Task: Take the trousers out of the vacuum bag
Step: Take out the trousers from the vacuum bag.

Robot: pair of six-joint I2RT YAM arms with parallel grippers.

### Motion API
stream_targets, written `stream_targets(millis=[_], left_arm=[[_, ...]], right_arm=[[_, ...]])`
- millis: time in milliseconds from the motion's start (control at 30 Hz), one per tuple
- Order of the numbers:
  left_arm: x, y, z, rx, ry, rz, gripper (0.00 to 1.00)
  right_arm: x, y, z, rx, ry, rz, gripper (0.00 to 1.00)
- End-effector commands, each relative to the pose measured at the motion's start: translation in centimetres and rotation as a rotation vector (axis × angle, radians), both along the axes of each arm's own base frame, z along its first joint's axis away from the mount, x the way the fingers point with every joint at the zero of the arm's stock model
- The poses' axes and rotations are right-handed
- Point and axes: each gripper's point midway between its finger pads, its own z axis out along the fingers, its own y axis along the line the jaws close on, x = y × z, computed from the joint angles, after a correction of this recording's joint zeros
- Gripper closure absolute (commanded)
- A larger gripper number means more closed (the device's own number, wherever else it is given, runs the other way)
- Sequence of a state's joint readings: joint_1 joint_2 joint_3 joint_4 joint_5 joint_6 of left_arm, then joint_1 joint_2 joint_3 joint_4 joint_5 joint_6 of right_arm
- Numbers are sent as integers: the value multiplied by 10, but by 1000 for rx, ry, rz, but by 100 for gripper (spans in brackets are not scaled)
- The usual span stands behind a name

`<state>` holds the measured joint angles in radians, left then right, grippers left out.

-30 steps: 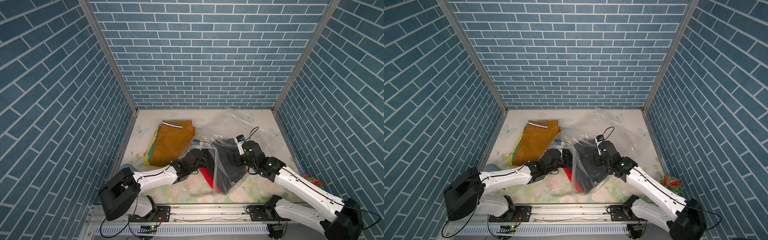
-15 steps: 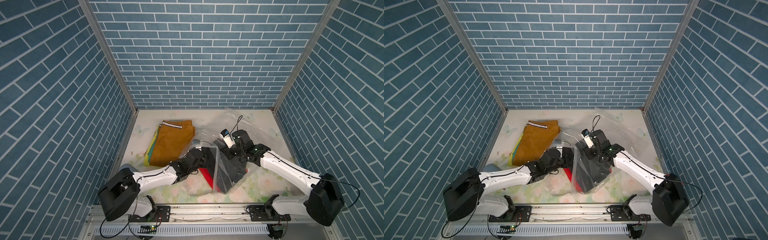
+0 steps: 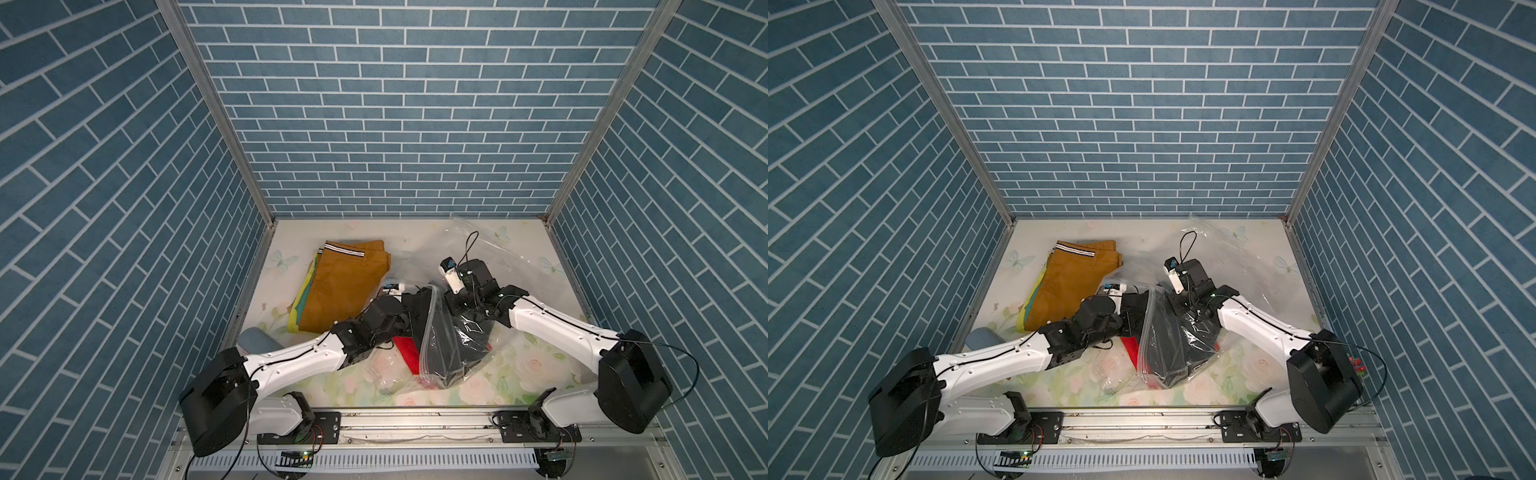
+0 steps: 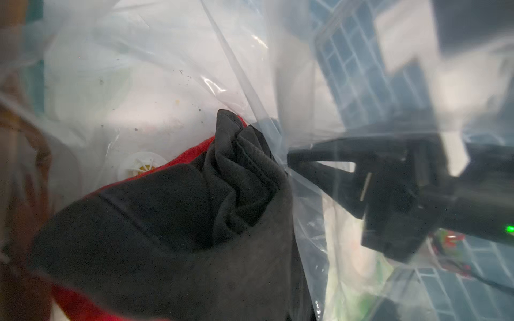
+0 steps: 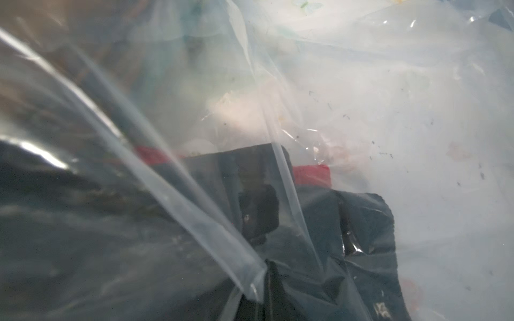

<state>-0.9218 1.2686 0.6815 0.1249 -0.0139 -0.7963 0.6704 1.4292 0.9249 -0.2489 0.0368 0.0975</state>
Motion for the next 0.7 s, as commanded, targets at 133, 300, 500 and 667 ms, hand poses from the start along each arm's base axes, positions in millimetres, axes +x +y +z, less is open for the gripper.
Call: stream_targets(millis=[133, 300, 500, 667], left_arm=[[-11, 0, 46, -46, -51, -12, 100], [-17, 7, 59, -32, -78, -9, 100], [-19, 17, 93, -56, -134, 3, 100], [-22, 24, 122, -77, -179, 1, 100]], right_arm=[[27, -34, -20, -17, -3, -206, 100], [34, -42, -23, -18, -5, -245, 100], [38, -56, -24, -42, -16, -280, 100], [40, -67, -24, -46, -17, -305, 100]])
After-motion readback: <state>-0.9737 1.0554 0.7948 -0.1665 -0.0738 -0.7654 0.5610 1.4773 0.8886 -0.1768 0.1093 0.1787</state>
